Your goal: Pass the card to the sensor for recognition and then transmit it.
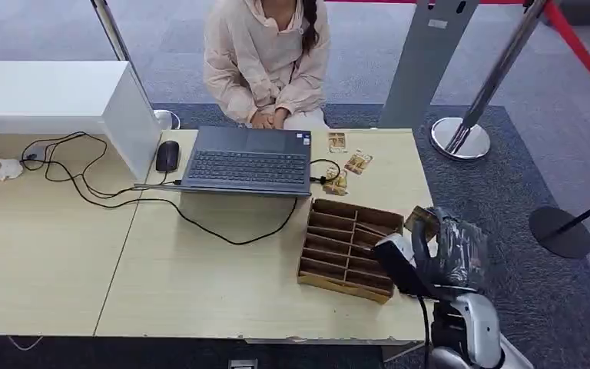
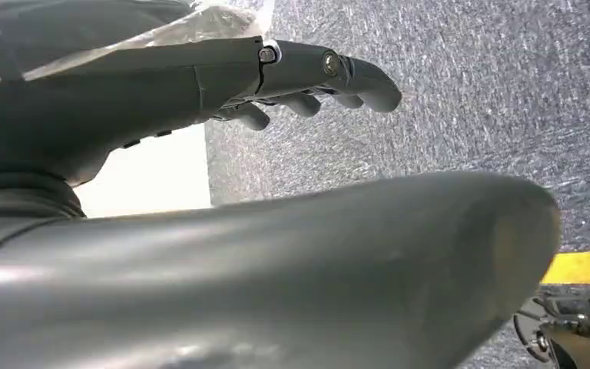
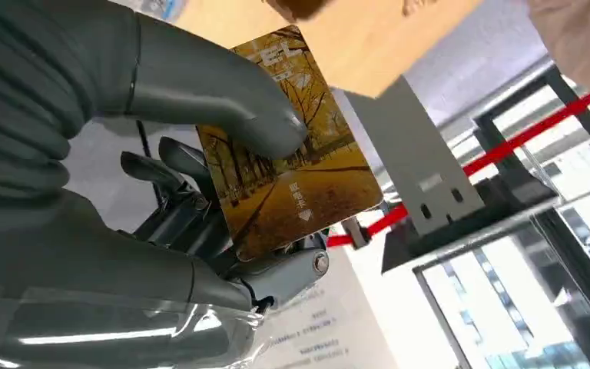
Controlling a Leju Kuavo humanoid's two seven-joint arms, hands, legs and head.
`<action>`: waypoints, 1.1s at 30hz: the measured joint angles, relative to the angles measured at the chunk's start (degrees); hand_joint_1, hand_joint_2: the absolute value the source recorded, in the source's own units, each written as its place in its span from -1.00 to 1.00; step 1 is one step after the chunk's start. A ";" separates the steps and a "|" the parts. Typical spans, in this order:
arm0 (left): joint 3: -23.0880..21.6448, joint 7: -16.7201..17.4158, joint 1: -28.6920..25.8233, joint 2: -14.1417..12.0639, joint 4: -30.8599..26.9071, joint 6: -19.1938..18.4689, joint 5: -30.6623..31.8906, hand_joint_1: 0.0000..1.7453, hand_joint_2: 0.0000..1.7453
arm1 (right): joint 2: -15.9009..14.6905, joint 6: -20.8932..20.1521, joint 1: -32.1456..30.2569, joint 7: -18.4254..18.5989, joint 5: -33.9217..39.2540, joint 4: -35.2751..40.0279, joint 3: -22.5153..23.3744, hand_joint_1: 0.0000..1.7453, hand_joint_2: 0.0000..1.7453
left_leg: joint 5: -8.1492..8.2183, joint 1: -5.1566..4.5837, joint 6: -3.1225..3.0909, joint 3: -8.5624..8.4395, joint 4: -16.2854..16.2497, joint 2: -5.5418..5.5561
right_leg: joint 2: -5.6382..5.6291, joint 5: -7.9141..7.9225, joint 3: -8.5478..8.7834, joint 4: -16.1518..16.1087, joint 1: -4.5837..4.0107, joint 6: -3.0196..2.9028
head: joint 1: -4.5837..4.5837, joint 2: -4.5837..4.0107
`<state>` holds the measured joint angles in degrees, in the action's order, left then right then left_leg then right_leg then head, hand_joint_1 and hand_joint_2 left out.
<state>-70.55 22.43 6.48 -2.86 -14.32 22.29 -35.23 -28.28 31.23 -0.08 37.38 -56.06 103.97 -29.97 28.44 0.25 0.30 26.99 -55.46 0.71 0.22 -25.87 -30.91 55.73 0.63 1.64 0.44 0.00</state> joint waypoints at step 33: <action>1.05 0.07 -0.09 -0.02 0.00 0.15 0.00 -1.00 -1.00 | 1.33 5.46 -1.74 2.45 1.51 -9.26 -2.40 1.00 1.00 | 0.00 -0.04 0.00 -0.07 0.00 -0.03 | 0.00 0.00 0.01 0.00 0.01 0.00 | 0.02 0.00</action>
<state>-69.51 22.49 6.39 -2.89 -14.32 22.45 -35.23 -26.95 36.70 -1.81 39.82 -54.56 94.71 -32.37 28.44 0.21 0.30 26.92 -55.46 0.68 0.22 -25.87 -30.90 55.73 0.63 1.64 0.46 0.00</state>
